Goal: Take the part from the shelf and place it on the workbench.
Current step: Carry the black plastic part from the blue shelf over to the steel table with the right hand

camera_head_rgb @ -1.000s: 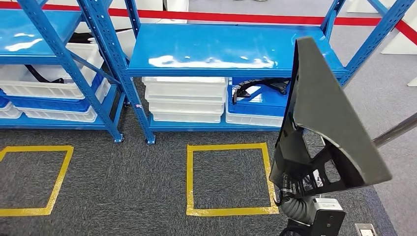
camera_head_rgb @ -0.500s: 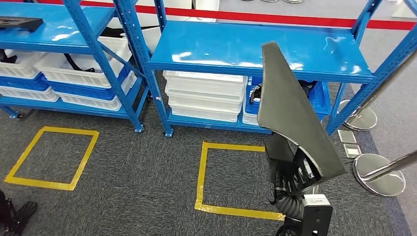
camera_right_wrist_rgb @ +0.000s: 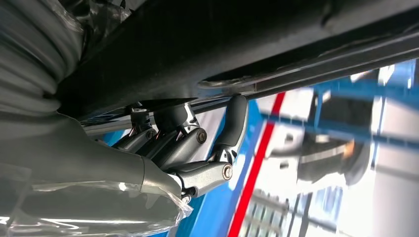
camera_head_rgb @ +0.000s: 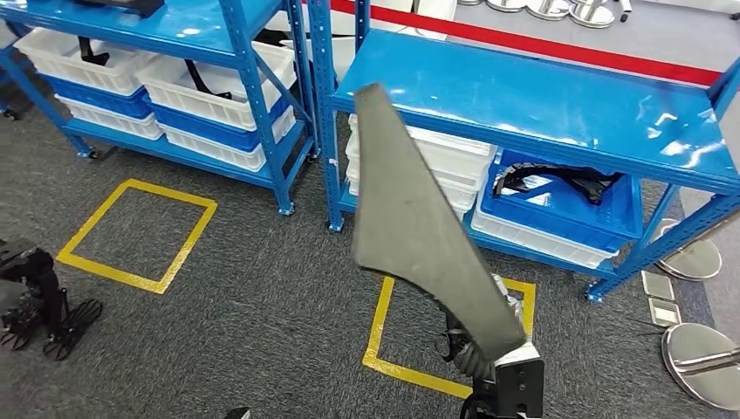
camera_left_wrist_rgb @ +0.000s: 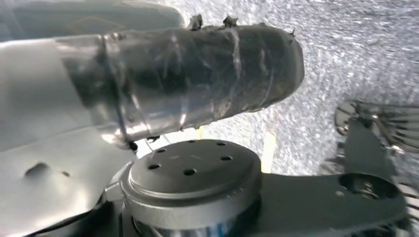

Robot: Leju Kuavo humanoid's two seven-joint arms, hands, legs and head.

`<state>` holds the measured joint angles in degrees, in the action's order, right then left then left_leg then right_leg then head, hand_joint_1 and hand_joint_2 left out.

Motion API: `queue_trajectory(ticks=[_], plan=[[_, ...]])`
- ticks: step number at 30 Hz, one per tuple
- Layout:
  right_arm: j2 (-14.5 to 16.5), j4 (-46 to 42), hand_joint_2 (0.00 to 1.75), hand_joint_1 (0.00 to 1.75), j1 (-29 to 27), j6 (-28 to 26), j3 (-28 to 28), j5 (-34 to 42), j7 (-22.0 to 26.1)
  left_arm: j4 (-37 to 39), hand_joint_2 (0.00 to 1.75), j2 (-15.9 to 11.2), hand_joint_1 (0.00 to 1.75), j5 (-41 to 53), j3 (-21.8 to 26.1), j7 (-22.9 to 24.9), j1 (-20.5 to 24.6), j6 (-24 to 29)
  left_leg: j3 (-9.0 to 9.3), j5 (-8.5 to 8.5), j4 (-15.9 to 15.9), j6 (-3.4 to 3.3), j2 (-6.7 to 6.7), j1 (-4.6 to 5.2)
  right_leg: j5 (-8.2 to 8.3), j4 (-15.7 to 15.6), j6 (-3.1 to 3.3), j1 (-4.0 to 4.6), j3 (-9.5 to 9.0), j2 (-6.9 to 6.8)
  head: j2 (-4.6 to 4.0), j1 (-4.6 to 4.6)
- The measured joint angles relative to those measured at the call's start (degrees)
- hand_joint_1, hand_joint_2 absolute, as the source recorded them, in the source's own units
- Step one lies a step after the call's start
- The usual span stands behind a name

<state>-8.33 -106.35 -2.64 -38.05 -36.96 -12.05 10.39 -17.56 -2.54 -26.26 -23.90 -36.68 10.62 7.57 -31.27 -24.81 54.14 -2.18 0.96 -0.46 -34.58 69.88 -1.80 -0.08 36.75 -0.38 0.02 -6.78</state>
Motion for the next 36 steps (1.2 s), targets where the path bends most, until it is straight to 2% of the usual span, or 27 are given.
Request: queue_trajectory(ticks=[1, 2, 3, 5, 7, 8, 10, 11, 12, 14, 15, 16, 17, 18, 19, 21, 22, 23, 25, 27, 29, 30, 31, 32, 33, 34, 36], plan=[[-0.09, 0.25, 1.75, 1.75, 0.35, 0.09, -0.79, -0.04, -0.17, -0.05, 0.00, 0.04, 0.00, 0.11, -0.08, 0.17, 0.07, 0.07, -0.21, 0.19, 0.02, 0.08, 0.79, -0.02, -0.08, 1.44, -0.02, -0.04, 0.64, 0.10, 0.00, 0.00], [-0.15, 0.53, 1.75, 1.75, 0.78, 0.21, -1.56, -0.08, -0.31, -0.09, 0.00, 0.09, 0.00, 0.20, -0.14, 0.32, 0.11, 0.15, -0.35, 0.38, 0.03, 0.21, 1.67, -0.05, 1.04, 0.40, 0.07, -0.07, 0.08, 0.23, 0.00, 0.00], [-0.18, 0.81, 1.75, 1.75, 1.26, 0.34, -2.32, -0.13, -0.40, -0.13, 0.00, 0.14, 0.00, 0.29, -0.19, 0.43, 0.15, 0.24, -0.45, 0.56, 0.05, 0.37, 2.59, -0.09, 2.88, -2.38, 0.21, -0.11, -1.35, 0.54, 0.00, 0.00], [-0.21, 1.23, 1.75, 1.75, 2.13, 0.57, -3.41, -0.19, -0.44, -0.18, 0.00, 0.26, 0.00, 0.37, -0.22, 0.49, 0.36, 0.28, -0.67, 0.86, 0.17, 0.80, 4.11, -0.08, 6.76, -11.21, 0.67, -0.36, -5.79, 3.21, 0.00, -0.02], [-0.24, 1.59, 1.75, 1.75, 2.69, 0.68, -4.38, -0.26, -0.46, -0.27, 0.00, 0.38, 0.00, 0.40, -0.23, 0.50, 0.68, 0.28, -1.27, 1.27, 0.28, 1.46, 5.49, -0.17, 7.95, -15.80, 1.09, -0.52, -7.88, 5.45, 0.00, -0.05], [-0.26, 1.78, 1.75, 1.75, 2.84, 0.70, -4.81, -0.28, -0.48, -0.32, 0.00, 0.39, 0.00, 0.40, -0.23, 0.52, 0.76, 0.28, -1.60, 1.53, 0.26, 1.88, 6.23, -0.25, 7.87, -16.27, 1.32, -0.48, -7.98, 5.49, 0.00, -0.05], [-0.28, 2.10, 1.75, 1.75, 3.21, 0.72, -5.52, -0.31, -0.51, -0.37, 0.00, 0.27, 0.00, 0.41, -0.23, 0.56, 0.66, 0.28, -1.98, 1.83, 0.17, 2.63, 7.12, -0.46, 8.21, -16.50, 1.91, -0.40, -7.98, 3.91, 0.00, -0.05], [-0.27, 2.26, 1.75, 1.75, 3.46, 0.75, -5.87, -0.32, -0.51, -0.38, 0.00, 0.17, 0.00, 0.44, -0.25, 0.61, 0.59, 0.29, -2.43, 1.26, 0.97, 2.89, 6.30, -0.40, 8.48, -16.84, 2.24, -0.46, -8.10, 3.10, 0.00, -0.14], [-0.26, 2.38, 1.75, 1.75, 3.70, 0.80, -6.20, -0.37, -0.52, -0.40, 0.00, 0.07, 0.00, 0.53, -0.26, 0.66, 0.58, 0.29, -3.44, -0.09, 3.02, 3.08, 4.81, -0.32, 8.72, -17.19, 2.56, -0.52, -8.19, 2.23, 0.00, -0.26], [-0.27, 2.69, 1.75, 1.75, 3.95, 0.94, -6.80, -0.52, -0.63, -0.51, 0.00, -0.03, 0.00, 0.77, -0.30, 0.87, 0.67, 0.30, -6.87, -4.29, 10.48, 3.36, 1.21, -0.26, 8.95, -17.49, 2.92, -0.45, -8.18, 0.51, 0.00, -0.47], [-0.28, 2.85, 1.75, 1.75, 4.03, 0.99, -7.06, -0.62, -0.70, -0.57, 0.00, -0.07, 0.00, 0.87, -0.34, 1.02, 0.71, 0.30, -8.58, -6.06, 14.45, 3.50, 0.28, -0.31, 8.97, -17.43, 2.98, -0.39, -8.06, -0.37, 0.00, -0.49], [-0.28, 3.05, 1.75, 1.75, 4.11, 1.02, -7.35, -0.71, -0.79, -0.62, 0.00, -0.11, 0.00, 0.93, -0.44, 1.17, 0.72, 0.31, -9.46, -6.86, 16.93, 3.60, -0.23, -0.34, 8.96, -17.35, 2.98, -0.34, -7.95, -1.22, 0.00, -0.50], [-0.28, 3.23, 1.75, 1.75, 4.20, 1.04, -7.61, -0.81, -0.86, -0.66, 0.00, -0.17, 0.00, 0.99, -0.56, 1.29, 0.70, 0.35, -9.24, -6.61, 17.31, 3.65, -0.56, -0.35, 8.94, -17.23, 2.97, -0.32, -7.85, -2.02, 0.00, -0.51], [-0.27, 3.37, 1.75, 1.75, 4.29, 1.05, -7.81, -0.91, -0.89, -0.68, 0.00, -0.25, 0.00, 1.05, -0.68, 1.37, 0.69, 0.40, -7.82, -5.43, 15.37, 3.63, -0.88, -0.36, 8.89, -17.08, 2.91, -0.31, -7.78, -2.75, 0.00, -0.52], [-0.27, 3.49, 1.75, 1.75, 4.39, 1.07, -7.93, -0.97, -0.92, -0.70, 0.00, -0.33, 0.00, 1.15, -0.79, 1.42, 0.71, 0.49, -5.33, -3.67, 11.49, 3.51, -1.64, -0.34, 8.79, -16.89, 2.79, -0.30, -7.76, -3.40, 0.00, -0.53], [-0.26, 3.61, 1.75, 1.75, 4.60, 1.09, -8.04, -1.04, -0.92, -0.85, 0.00, -0.46, 0.00, 1.33, -0.92, 1.48, 0.93, 0.66, -0.75, -1.43, 3.71, 3.02, -4.12, -0.05, 8.46, -16.42, 2.30, -0.03, -7.72, -4.53, 0.00, -0.49], [-0.26, 3.68, 1.75, 1.75, 4.75, 1.09, -8.09, -1.07, -0.92, -0.93, 0.00, -0.50, 0.00, 1.39, -0.98, 1.51, 1.08, 0.74, 0.38, -1.03, 1.52, 2.70, -4.91, 0.12, 8.34, -16.22, 1.99, 0.13, -7.68, -5.06, 0.00, -0.39], [-0.26, 3.73, 1.75, 1.75, 4.89, 1.14, -8.17, -1.08, -0.92, -0.99, 0.00, -0.50, 0.00, 1.41, -1.02, 1.58, 1.19, 0.79, 0.55, -1.10, 0.78, 2.39, -5.01, 0.28, 8.27, -16.11, 1.71, 0.26, -7.65, -5.65, 0.00, -0.28], [-0.26, 3.81, 1.75, 1.75, 5.14, 1.45, -8.39, -1.09, -0.91, -1.04, 0.00, -0.54, 0.00, 1.47, -1.06, 1.72, 1.20, 0.86, 0.16, -0.78, 0.70, 1.74, -3.58, 0.20, 8.09, -15.99, 1.12, 0.21, -7.64, -6.42, 0.00, -0.09], [-0.27, 3.86, 1.75, 1.75, 5.31, 1.76, -8.59, -1.10, -0.87, -1.10, 0.00, -0.55, 0.00, 1.55, -1.07, 1.75, 1.18, 0.92, -0.09, -0.38, 0.58, 1.09, -2.34, -0.05, 6.24, -13.64, 0.46, 0.02, -6.69, -4.20, 0.00, 0.05], [-0.29, 3.99, 1.75, 1.75, 5.37, 1.81, -8.73, -1.09, -0.80, -1.16, 0.00, -0.52, 0.00, 1.61, -1.09, 1.73, 1.30, 0.95, -0.45, -0.04, 0.56, 0.60, -1.10, -0.14, 2.34, -6.77, 0.07, -0.12, -3.60, -0.94, 0.00, 0.28], [-0.31, 4.11, 1.75, 1.75, 5.36, 1.83, -8.81, -1.09, -0.74, -1.18, 0.00, -0.52, 0.00, 1.64, -1.10, 1.75, 1.34, 0.97, -0.64, 0.09, 0.58, 0.45, -0.36, -0.10, 0.48, -2.39, 0.04, -0.14, -1.50, -0.19, 0.00, 0.37], [-0.32, 4.27, 1.75, 1.75, 5.34, 1.89, -8.88, -1.09, -0.69, -1.20, 0.00, -0.52, 0.00, 1.69, -1.10, 1.79, 1.34, 0.98, -0.78, 0.18, 0.61, 0.37, 0.43, -0.04, -0.43, 0.76, 0.10, -0.14, 0.07, 0.07, 0.00, 0.40], [-0.32, 4.42, 1.75, 1.75, 5.35, 1.96, -8.95, -1.10, -0.59, -1.21, 0.00, -0.52, 0.00, 1.76, -1.10, 1.83, 1.30, 1.03, -0.85, 0.26, 0.65, 0.36, 1.22, 0.03, -0.13, 1.74, 0.25, -0.13, 0.66, 0.18, 0.00, 0.41], [-0.32, 4.57, 1.75, 1.75, 5.36, 2.04, -9.02, -1.11, -0.46, -1.22, 0.00, -0.52, 0.00, 1.85, -1.10, 1.87, 1.27, 1.07, -0.89, 0.33, 0.69, 0.37, 2.13, 0.11, 1.11, 0.90, 0.52, -0.12, 0.40, 0.33, 0.00, 0.42], [-0.32, 4.65, 1.75, 1.75, 5.39, 2.09, -9.07, -1.13, -0.36, -1.24, 0.00, -0.52, 0.00, 1.91, -1.10, 1.92, 1.26, 1.13, -0.87, 0.40, 0.73, 0.43, 2.97, 0.18, 3.39, -2.61, 0.92, -0.10, -1.16, 0.68, 0.00, 0.42], [-0.30, 4.73, 1.75, 1.75, 5.54, 2.13, -9.20, -1.18, -0.21, -1.36, 0.00, -0.44, 0.00, 1.96, -1.09, 2.04, 1.30, 1.20, -0.98, 0.55, 0.84, 0.66, 4.47, 0.27, 7.28, -11.15, 1.91, -0.09, -5.00, 2.87, 0.00, 0.40]])
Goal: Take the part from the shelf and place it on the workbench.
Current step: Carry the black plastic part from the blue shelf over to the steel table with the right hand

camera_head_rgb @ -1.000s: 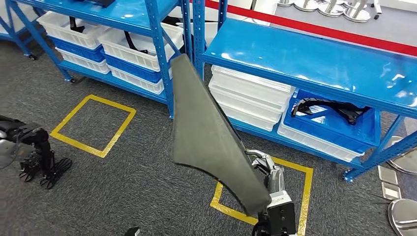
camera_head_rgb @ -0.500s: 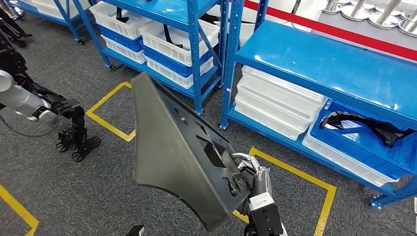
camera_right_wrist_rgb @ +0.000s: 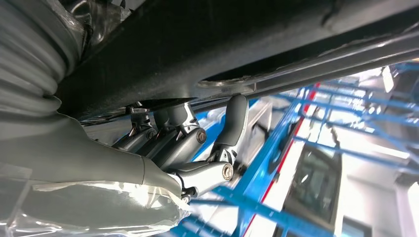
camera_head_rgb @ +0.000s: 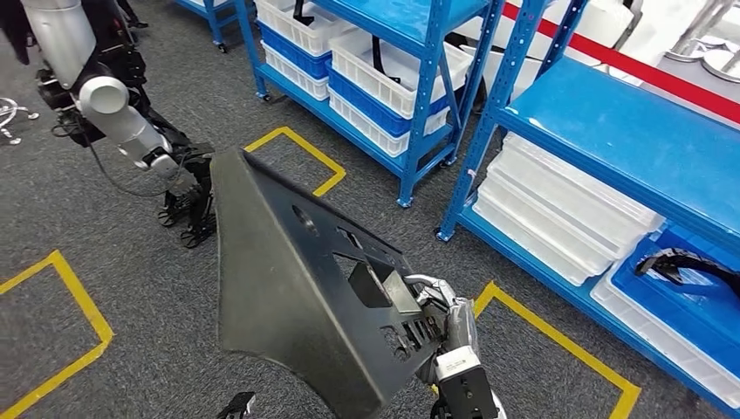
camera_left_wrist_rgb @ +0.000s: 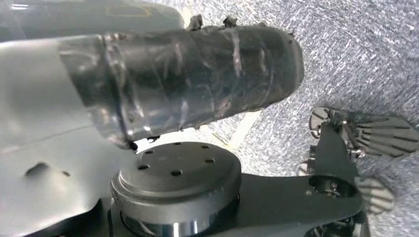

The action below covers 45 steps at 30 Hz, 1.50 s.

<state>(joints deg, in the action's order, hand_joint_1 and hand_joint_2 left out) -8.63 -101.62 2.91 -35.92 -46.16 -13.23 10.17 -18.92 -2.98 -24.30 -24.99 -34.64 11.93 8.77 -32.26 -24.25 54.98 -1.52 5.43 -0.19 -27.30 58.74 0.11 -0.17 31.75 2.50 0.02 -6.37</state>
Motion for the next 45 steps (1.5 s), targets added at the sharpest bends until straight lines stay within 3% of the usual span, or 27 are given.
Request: queue_trajectory(ticks=[2, 4, 6, 8, 9, 11, 12, 14, 16, 17, 19, 20, 22, 24, 25, 26, 27, 29, 31, 33, 35, 37, 40, 42, 43, 45], plan=[[0.01, 0.04, 1.75, 1.75, 0.14, 0.01, -0.11, -0.06, 0.05, -0.14, 0.00, 0.08, 0.00, 0.00, 0.01, 0.09, 0.00, 0.07, -0.47, 0.30, 0.02, 0.54, 1.22, -0.13, 1.13, -4.14, 0.48, 0.07, -1.74, 1.34, 0.00, 0.10], [0.05, 0.07, 1.75, 1.75, 0.20, 0.17, -0.17, -0.09, 0.06, -0.19, 0.00, -0.09, 0.00, 0.00, 0.02, 0.10, -0.21, 0.11, -0.84, 0.63, -0.15, 1.28, 2.27, -0.32, 1.37, -4.86, 0.58, 0.00, -1.92, 0.30, 0.00, 0.22], [0.12, 0.10, 1.75, 1.75, 0.30, 0.51, -0.19, -0.12, 0.06, -0.21, 0.00, -0.43, 0.00, 0.00, 0.02, 0.09, -0.46, 0.10, -1.66, -0.48, 1.37, 1.84, 0.60, -0.16, 1.92, -5.90, 0.90, -0.25, -2.37, -1.03, 0.00, 0.14], [0.16, 0.19, 1.75, 1.75, 0.32, 0.71, -0.20, -0.13, 0.06, -0.27, 0.00, -0.68, 0.00, 0.00, 0.01, 0.09, -0.45, 0.09, -4.46, -4.07, 7.48, 2.30, -2.87, -0.10, 2.21, -6.49, 1.12, -0.31, -2.67, -2.50, 0.00, 0.01], [0.17, 0.27, 1.75, 1.75, 0.29, 0.74, -0.20, -0.14, 0.06, -0.30, 0.00, -0.79, 0.00, 0.00, 0.01, 0.10, -0.43, 0.08, -6.34, -6.06, 11.62, 2.56, -4.00, -0.25, 2.22, -6.51, 1.17, -0.28, -2.67, -3.29, 0.00, -0.03], [0.17, 0.50, 1.75, 1.75, 0.24, 0.76, -0.23, -0.13, 0.03, -0.35, 0.00, -0.99, 0.00, 0.01, -0.01, 0.10, -0.52, 0.06, -8.38, -7.51, 16.49, 3.04, -4.84, -0.66, 2.14, -6.43, 1.12, -0.30, -2.65, -4.75, 0.00, -0.05], [0.17, 0.58, 1.75, 1.75, 0.24, 0.78, -0.24, -0.14, 0.03, -0.36, 0.00, -1.09, 0.00, 0.02, -0.01, 0.10, -0.60, 0.06, -7.76, -6.62, 15.69, 3.24, -5.11, -0.86, 2.07, -6.33, 1.02, -0.34, -2.64, -5.42, 0.00, -0.05], [0.19, 0.64, 1.75, 1.75, 0.31, 0.83, -0.25, -0.15, 0.03, -0.38, 0.00, -1.28, 0.00, 0.03, -0.01, 0.10, -0.62, 0.09, -3.57, -3.17, 8.52, 3.52, -6.71, -1.09, 1.71, -5.83, 0.59, -0.44, -2.66, -6.66, 0.00, -0.07], [0.22, 0.64, 1.75, 1.75, 0.40, 0.86, -0.25, -0.24, 0.01, -0.49, 0.00, -1.36, 0.00, 0.06, 0.01, 0.13, -0.41, 0.11, -0.01, -1.23, 1.98, 3.08, -8.70, -0.92, 1.12, -5.02, -0.16, -0.24, -2.55, -7.66, 0.00, 0.02], [0.23, 0.64, 1.75, 1.75, 0.44, 0.86, -0.27, -0.36, 0.00, -0.55, 0.00, -1.35, 0.00, 0.07, 0.01, 0.15, -0.32, 0.11, 0.51, -1.11, 0.73, 2.66, -9.06, -0.77, 0.94, -4.75, -0.50, -0.11, -2.51, -8.16, 0.00, 0.14], [0.24, 0.64, 1.75, 1.75, 0.50, 0.86, -0.32, -0.61, -0.04, -0.63, 0.00, -1.33, 0.00, 0.09, 0.01, 0.26, -0.34, 0.11, 0.06, -1.02, 0.59, 1.65, -7.83, -0.55, 0.85, -4.69, -1.11, -0.14, -2.49, -9.23, 0.00, 0.39], [0.25, 0.64, 1.75, 1.75, 0.56, 0.86, -0.35, -0.70, -0.04, -0.64, 0.00, -1.32, 0.00, 0.09, 0.01, 0.29, -0.42, 0.11, -0.11, -0.85, 0.55, 1.25, -7.18, -0.57, 0.53, -4.44, -1.44, -0.27, -2.42, -9.05, 0.00, 0.43], [0.25, 0.63, 1.75, 1.75, 0.64, 0.86, -0.39, -0.82, -0.05, -0.68, 0.00, -1.22, 0.00, 0.12, 0.02, 0.33, -0.48, 0.12, -0.34, -0.44, 0.43, 0.54, -5.91, -0.74, -1.92, -1.06, -1.94, -0.48, -1.03, -6.65, 0.00, 0.56], [0.22, 0.71, 1.75, 1.75, 0.61, 0.82, -0.44, -0.87, -0.05, -0.70, 0.00, -1.05, 0.00, 0.15, 0.02, 0.35, -0.43, 0.12, -0.62, -0.16, 0.42, 0.10, -4.57, -0.69, -6.02, 6.90, -2.05, -0.50, 2.60, -3.74, 0.00, 0.75], [0.20, 0.79, 1.75, 1.75, 0.56, 0.80, -0.46, -0.86, -0.05, -0.71, 0.00, -1.00, 0.00, 0.15, 0.01, 0.37, -0.43, 0.12, -0.76, -0.05, 0.42, -0.05, -3.82, -0.58, -7.48, 10.83, -1.96, -0.47, 4.52, -3.12, 0.00, 0.83], [0.19, 0.88, 1.75, 1.75, 0.52, 0.78, -0.49, -0.84, -0.05, -0.71, 0.00, -0.95, 0.00, 0.16, 0.01, 0.38, -0.47, 0.12, -0.87, 0.04, 0.43, -0.15, -3.01, -0.43, -7.93, 13.18, -1.77, -0.42, 5.78, -2.80, 0.00, 0.86], [0.17, 0.95, 1.75, 1.75, 0.50, 0.78, -0.51, -0.84, -0.06, -0.71, 0.00, -0.90, 0.00, 0.17, 0.01, 0.39, -0.55, 0.12, -0.92, 0.13, 0.43, -0.22, -2.18, -0.28, -7.21, 13.24, -1.43, -0.36, 5.98, -2.60, 0.00, 0.86], [0.15, 0.99, 1.75, 1.75, 0.51, 0.76, -0.53, -0.84, -0.06, -0.72, 0.00, -0.78, 0.00, 0.23, 0.01, 0.41, -0.66, 0.13, -0.90, 0.31, 0.43, -0.19, -0.55, -0.10, -3.19, 6.96, -0.41, -0.11, 3.21, -1.42, 0.00, 0.86], [0.15, 0.98, 1.75, 1.75, 0.54, 0.75, -0.55, -0.85, -0.05, -0.73, 0.00, -0.49, 0.00, 0.32, -0.01, 0.42, -0.61, 0.12, -1.12, 0.57, 0.46, 0.12, 0.91, -0.07, 0.14, -0.80, 0.61, 0.16, -0.24, 1.25, 0.00, 0.87], [0.14, 0.97, 1.75, 1.75, 0.52, 0.75, -0.57, -0.85, -0.05, -0.74, 0.00, -0.23, 0.00, 0.38, -0.02, 0.43, -0.58, 0.15, -1.66, 0.96, 0.47, 0.69, 2.14, -0.17, 0.99, -3.84, 0.85, 0.31, -1.34, 2.30, 0.00, 0.91], [0.13, 0.97, 1.75, 1.75, 0.49, 0.75, -0.59, -0.85, -0.05, -0.74, 0.00, -0.30, 0.00, 0.40, -0.01, 0.43, -0.75, 0.22, -2.04, 1.29, 0.30, 1.34, 3.27, -0.30, 1.31, -4.37, 0.82, 0.25, -1.42, 1.01, 0.00, 0.92], [0.14, 0.98, 1.75, 1.75, 0.51, 0.75, -0.61, -0.86, -0.05, -0.73, 0.00, -0.51, 0.00, 0.40, -0.02, 0.43, -0.97, 0.25, -3.11, -0.20, 2.41, 1.83, 1.63, -0.20, 1.80, -5.26, 1.10, 0.07, -1.82, -0.52, 0.00, 0.82], [0.13, 1.03, 1.75, 1.75, 0.29, 0.75, -0.60, -0.85, -0.05, -0.75, 0.00, -0.67, 0.00, 0.41, -0.04, 0.44, -1.03, 0.23, -7.95, -6.08, 13.35, 2.46, -3.54, -0.22, 2.07, -5.82, 1.33, 0.10, -2.05, -3.13, 0.00, 0.72], [0.13, 1.07, 1.75, 1.75, 0.10, 0.75, -0.65, -0.84, -0.06, -0.74, 0.00, -0.74, 0.00, 0.42, -0.04, 0.45, -1.14, 0.20, -9.19, -7.17, 17.03, 2.84, -4.85, -0.50, 2.02, -5.76, 1.32, 0.11, -2.04, -4.85, 0.00, 0.72], [0.13, 1.08, 1.75, 1.75, 0.07, 0.75, -0.70, -0.84, -0.06, -0.74, 0.00, -0.80, 0.00, 0.42, -0.04, 0.45, -1.22, 0.19, -8.04, -6.15, 15.46, 2.99, -5.29, -0.64, 1.96, -5.71, 1.24, 0.09, -2.05, -5.63, 0.00, 0.72], [0.13, 1.08, 1.75, 1.75, 0.08, 0.75, -0.77, -0.84, -0.05, -0.74, 0.00, -0.88, 0.00, 0.41, -0.02, 0.44, -1.21, 0.20, -3.27, -3.09, 7.68, 3.16, -7.49, -0.77, 1.70, -5.40, 0.84, 0.13, -2.08, -7.00, 0.00, 0.69]])
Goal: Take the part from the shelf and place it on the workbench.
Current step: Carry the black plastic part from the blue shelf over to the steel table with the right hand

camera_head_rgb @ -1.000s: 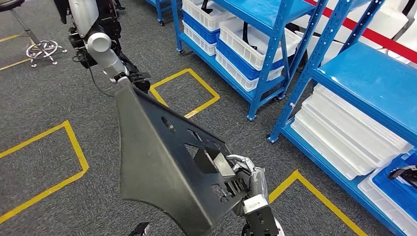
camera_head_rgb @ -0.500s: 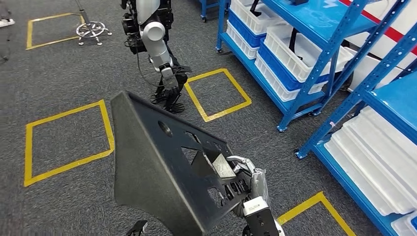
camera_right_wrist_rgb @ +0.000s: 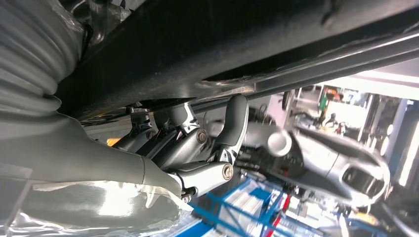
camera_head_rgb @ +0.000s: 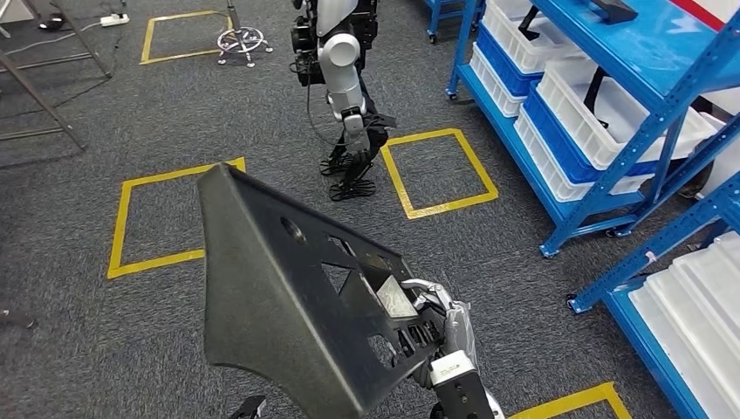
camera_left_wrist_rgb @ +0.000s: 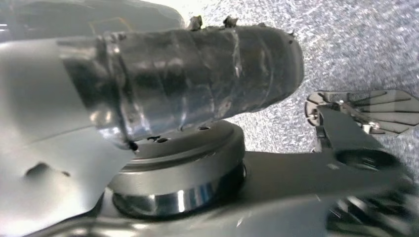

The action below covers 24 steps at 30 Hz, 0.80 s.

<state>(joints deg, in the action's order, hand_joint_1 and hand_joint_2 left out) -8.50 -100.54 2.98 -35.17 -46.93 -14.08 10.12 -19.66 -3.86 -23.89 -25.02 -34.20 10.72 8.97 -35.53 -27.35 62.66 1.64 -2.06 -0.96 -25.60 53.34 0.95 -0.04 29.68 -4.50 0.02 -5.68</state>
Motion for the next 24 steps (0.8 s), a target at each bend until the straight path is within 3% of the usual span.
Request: queue_trajectory(ticks=[2, 3, 5, 7, 9, 11, 12, 13, 14, 16, 18, 20, 22, 24], plan=[[-0.01, 0.00, 1.75, 1.75, 0.01, 0.00, -0.03, 0.00, -0.01, -0.02, 0.00, 0.03, 0.00, 0.00, 0.01, 0.00, 0.20, 0.04, 3.36, 1.61, -6.02, -0.58, -1.72, 0.19, -0.43, 0.58, -0.63, 0.27, 0.00, -1.26, 0.00, 0.20], [-0.01, 0.00, 1.75, 1.75, 0.02, 0.00, -0.05, -0.01, -0.01, -0.03, 0.00, 0.07, 0.00, 0.00, 0.01, 0.01, 0.25, 0.05, 3.72, 1.64, -6.95, -1.01, -1.82, 0.35, -0.57, 0.75, -0.91, 0.38, -0.01, -1.85, 0.00, 0.36], [-0.01, 0.00, 1.75, 1.75, 0.04, 0.00, -0.15, -0.01, 0.00, -0.04, 0.00, 0.11, 0.00, 0.00, 0.01, 0.01, 0.12, 0.05, 3.44, 1.89, -7.01, -1.93, -0.29, 0.45, -0.84, 0.93, -1.51, 0.27, -0.10, -2.75, 0.00, 0.64], [-0.01, 0.00, 1.75, 1.75, 0.09, -0.01, -0.26, -0.02, 0.00, -0.06, 0.00, 0.22, 0.00, 0.00, 0.01, -0.01, 0.02, 0.05, 3.28, 2.24, -7.10, -2.61, 1.07, 0.30, -2.58, 3.12, -2.15, -0.03, 0.66, -0.61, 0.00, 0.72], [-0.04, 0.00, 1.75, 1.75, 0.03, -0.01, -0.34, -0.03, 0.00, -0.07, 0.00, 0.38, 0.00, 0.00, 0.01, -0.02, 0.12, 0.05, 3.05, 2.53, -7.14, -3.11, 2.35, 0.26, -6.44, 10.00, -2.46, -0.20, 3.71, 2.90, 0.00, 0.84], [-0.09, 0.01, 1.75, 1.75, -0.10, -0.02, -0.42, -0.01, 0.00, -0.08, 0.00, 0.48, 0.00, 0.00, 0.01, 0.01, 0.16, 0.06, 2.79, 2.72, -7.13, -3.44, 3.89, 0.46, -9.38, 17.64, -2.37, -0.20, 7.45, 4.17, 0.00, 0.86], [-0.10, 0.02, 1.75, 1.75, -0.14, -0.02, -0.45, 0.00, 0.00, -0.08, 0.00, 0.52, 0.00, 0.00, 0.01, 0.01, 0.11, 0.07, 2.72, 2.81, -7.13, -3.52, 4.72, 0.58, -9.29, 18.94, -2.15, -0.19, 8.19, 4.34, 0.00, 0.85], [-0.11, 0.02, 1.75, 1.75, -0.16, -0.02, -0.48, 0.00, 0.00, -0.08, 0.00, 0.55, 0.00, 0.00, 0.01, 0.01, 0.03, 0.07, 2.69, 2.90, -7.13, -3.55, 5.58, 0.69, -8.05, 17.80, -1.80, -0.14, 7.78, 4.52, 0.00, 0.85], [-0.11, 0.01, 1.75, 1.75, -0.16, -0.02, -0.50, 0.00, 0.00, -0.08, 0.00, 0.60, 0.00, 0.00, 0.01, 0.00, -0.04, 0.08, 2.70, 3.00, -7.13, -3.53, 6.42, 0.77, -6.01, 14.57, -1.36, -0.06, 6.32, 4.91, 0.00, 0.85], [-0.11, 0.00, 1.75, 1.75, -0.15, -0.02, -0.52, 0.00, 0.02, -0.11, 0.00, 0.83, 0.00, 0.01, 0.00, -0.01, -0.06, 0.09, 2.58, 3.20, -7.08, -3.33, 7.90, 0.80, -2.08, 6.11, -0.44, 0.08, 2.42, 7.39, 0.00, 0.84], [-0.11, 0.00, 1.75, 1.75, -0.18, -0.03, -0.54, 0.01, 0.07, -0.15, 0.00, 1.14, 0.00, 0.06, -0.01, -0.01, -0.07, 0.16, 2.16, 3.49, -7.05, -2.82, 9.13, 0.64, -0.72, 1.74, -0.09, 0.24, 0.53, 9.05, 0.00, 0.85], [-0.10, 0.00, 1.75, 1.75, -0.21, -0.04, -0.55, 0.02, 0.10, -0.16, 0.00, 1.21, 0.00, 0.10, 0.01, -0.03, -0.25, 0.27, 1.81, 3.84, -7.27, -2.10, 10.26, 0.43, -0.53, 0.98, -0.03, 0.30, 0.35, 8.08, 0.00, 0.84], [-0.05, 0.00, 1.75, 1.75, -0.18, -0.04, -0.55, 0.04, 0.12, -0.16, 0.00, 1.11, 0.00, 0.11, 0.01, -0.13, -0.42, 0.32, 1.14, 2.92, -6.12, -1.62, 8.52, 0.55, 0.07, -0.14, 0.30, 0.15, -0.11, 6.62, 0.00, 0.77], [-0.02, 0.00, 1.75, 1.75, -0.17, -0.03, -0.55, 0.10, 0.14, -0.16, 0.00, 1.04, 0.00, 0.11, 0.01, -0.14, -0.34, 0.28, -1.35, -0.46, -0.65, -1.27, 4.82, 0.65, 0.49, -0.94, 0.58, 0.10, -0.46, 4.95, 0.00, 0.70]])
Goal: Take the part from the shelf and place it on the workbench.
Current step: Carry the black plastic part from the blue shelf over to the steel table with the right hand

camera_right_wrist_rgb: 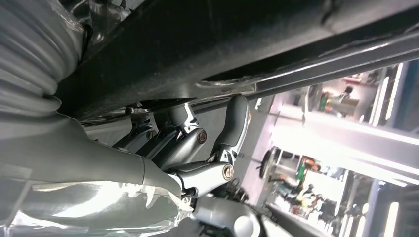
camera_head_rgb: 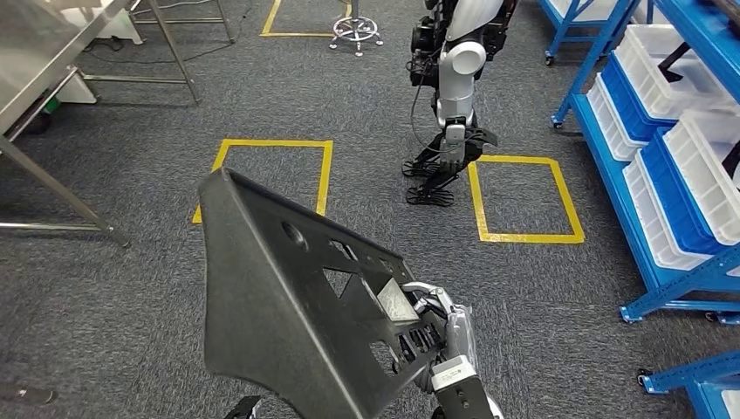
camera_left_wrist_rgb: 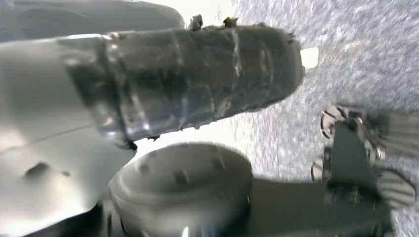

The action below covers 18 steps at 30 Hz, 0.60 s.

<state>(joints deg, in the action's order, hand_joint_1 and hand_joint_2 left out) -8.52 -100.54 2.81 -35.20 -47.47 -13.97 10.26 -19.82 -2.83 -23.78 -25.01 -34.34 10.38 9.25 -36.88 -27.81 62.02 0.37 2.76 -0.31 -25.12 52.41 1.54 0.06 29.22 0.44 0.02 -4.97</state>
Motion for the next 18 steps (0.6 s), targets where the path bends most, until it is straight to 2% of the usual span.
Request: queue_trajectory(ticks=[1, 2, 3, 4, 5, 6, 7, 8, 9, 11, 12, 13, 14, 16, 17, 18], plan=[[0.01, 0.01, 1.75, 1.75, -0.02, 0.00, 0.00, 0.03, 0.01, 0.00, 0.00, -0.02, 0.00, 0.00, -0.01, 0.05, 0.05, -0.06, -1.77, -1.99, 3.95, 0.24, -1.18, -0.11, 0.01, -0.05, 0.08, 0.04, 0.01, -0.83, 0.00, 0.00], [0.01, 0.01, 1.75, 1.75, -0.01, 0.04, -0.01, 0.05, -0.01, 0.00, 0.00, -0.07, 0.00, 0.00, -0.01, 0.13, 0.06, -0.14, -3.30, -3.39, 7.44, 0.51, -1.77, -0.29, -0.01, -0.02, 0.10, 0.04, 0.05, -1.71, 0.00, -0.01], [0.01, 0.02, 1.75, 1.75, 0.00, 0.09, -0.02, 0.07, -0.03, 0.00, 0.00, -0.12, 0.00, 0.00, -0.01, 0.19, 0.01, -0.22, -4.04, -3.83, 9.36, 0.79, -2.10, -0.49, -0.06, 0.04, 0.07, 0.03, 0.09, -2.55, 0.00, -0.01], [0.01, 0.02, 1.75, 1.75, 0.05, 0.15, -0.03, 0.05, -0.03, 0.00, 0.00, -0.20, 0.00, 0.00, -0.02, 0.21, -0.06, -0.31, -3.68, -3.20, 9.09, 1.05, -2.36, -0.70, -0.14, 0.13, -0.02, 0.00, 0.13, -3.33, 0.00, -0.01], [0.02, 0.02, 1.75, 1.75, 0.11, 0.20, -0.04, 0.04, -0.03, 0.00, 0.00, -0.28, 0.00, 0.00, -0.02, 0.22, -0.11, -0.36, -2.18, -1.74, 6.66, 1.28, -2.73, -0.88, -0.28, 0.32, -0.17, -0.06, 0.15, -4.05, 0.00, -0.01], [0.02, 0.02, 1.75, 1.75, 0.20, 0.26, -0.04, 0.03, -0.04, -0.01, 0.00, -0.35, 0.00, 0.00, -0.02, 0.22, -0.12, -0.39, 0.19, 0.07, 2.69, 1.48, -3.69, -1.00, -0.50, 0.63, -0.42, -0.10, 0.15, -4.71, 0.00, -0.02], [0.04, 0.02, 1.75, 1.75, 0.31, 0.37, -0.04, 0.01, -0.06, -0.03, 0.00, -0.40, 0.00, 0.00, -0.02, 0.25, -0.03, -0.43, 2.40, 1.26, -1.16, 1.51, -4.94, -0.92, -0.84, 1.08, -0.78, -0.01, 0.21, -5.27, 0.00, -0.05], [0.05, 0.02, 1.75, 1.75, 0.47, 0.59, -0.04, -0.03, -0.11, -0.06, 0.00, -0.43, 0.00, 0.00, -0.02, 0.31, 0.10, -0.49, 3.94, 2.00, -3.99, 1.24, -5.77, -0.83, -1.15, 1.53, -1.14, 0.09, 0.28, -5.83, 0.00, 0.04], [0.08, 0.02, 1.75, 1.75, 0.63, 0.82, -0.05, -0.07, -0.15, -0.09, 0.00, -0.42, 0.00, 0.00, -0.02, 0.40, 0.21, -0.54, 4.68, 2.20, -5.53, 0.86, -6.30, -0.68, -1.40, 1.89, -1.49, 0.21, 0.32, -6.35, 0.00, 0.15], [0.14, 0.02, 1.75, 1.75, 0.83, 1.15, -0.10, -0.11, -0.22, -0.13, 0.00, -0.42, 0.00, 0.00, -0.01, 0.62, 0.29, -0.57, 4.41, 2.14, -5.77, -0.17, -5.22, -0.48, -1.63, 2.16, -2.05, 0.24, 0.29, -7.49, 0.00, 0.38], [0.17, 0.02, 1.75, 1.75, 0.90, 1.18, -0.13, -0.11, -0.22, -0.14, 0.00, -0.42, 0.00, 0.00, 0.00, 0.71, 0.26, -0.56, 4.31, 2.24, -5.77, -0.52, -4.57, -0.50, -1.90, 2.38, -2.37, 0.12, 0.26, -7.40, 0.00, 0.40], [0.19, 0.02, 1.75, 1.75, 0.99, 1.20, -0.16, -0.11, -0.22, -0.14, 0.00, -0.42, 0.00, 0.00, 0.01, 0.78, 0.25, -0.55, 4.25, 2.38, -5.80, -0.88, -3.92, -0.56, -2.67, 3.26, -2.67, -0.03, 0.55, -6.43, 0.00, 0.43], [0.21, 0.02, 1.75, 1.75, 1.07, 1.22, -0.18, -0.10, -0.21, -0.15, 0.00, -0.41, 0.00, 0.00, 0.01, 0.83, 0.28, -0.56, 4.20, 2.56, -5.84, -1.21, -3.28, -0.66, -4.13, 5.44, -2.94, -0.15, 1.43, -4.91, 0.00, 0.47], [0.22, 0.03, 1.75, 1.75, 1.13, 1.28, -0.24, -0.05, -0.21, -0.22, 0.00, -0.39, 0.00, 0.00, 0.01, 0.92, 0.38, -0.59, 3.96, 2.82, -5.85, -1.70, -1.90, -0.64, -8.18, 13.27, -3.18, -0.30, 5.02, -1.72, 0.00, 0.55], [0.23, 0.05, 1.75, 1.75, 1.12, 1.31, -0.28, -0.03, -0.21, -0.25, 0.00, -0.39, 0.00, 0.00, 0.01, 1.01, 0.41, -0.61, 3.83, 2.92, -5.85, -1.87, -1.14, -0.55, -9.76, 17.40, -3.13, -0.30, 7.05, -1.07, 0.00, 0.56], [0.23, 0.09, 1.75, 1.75, 1.10, 1.37, -0.33, 0.00, -0.22, -0.27, 0.00, -0.39, 0.00, 0.00, 0.01, 1.08, 0.38, -0.63, 3.74, 3.00, -5.84, -1.98, -0.32, -0.44, -10.32, 19.96, -2.97, -0.29, 8.43, -0.77, 0.00, 0.56]])
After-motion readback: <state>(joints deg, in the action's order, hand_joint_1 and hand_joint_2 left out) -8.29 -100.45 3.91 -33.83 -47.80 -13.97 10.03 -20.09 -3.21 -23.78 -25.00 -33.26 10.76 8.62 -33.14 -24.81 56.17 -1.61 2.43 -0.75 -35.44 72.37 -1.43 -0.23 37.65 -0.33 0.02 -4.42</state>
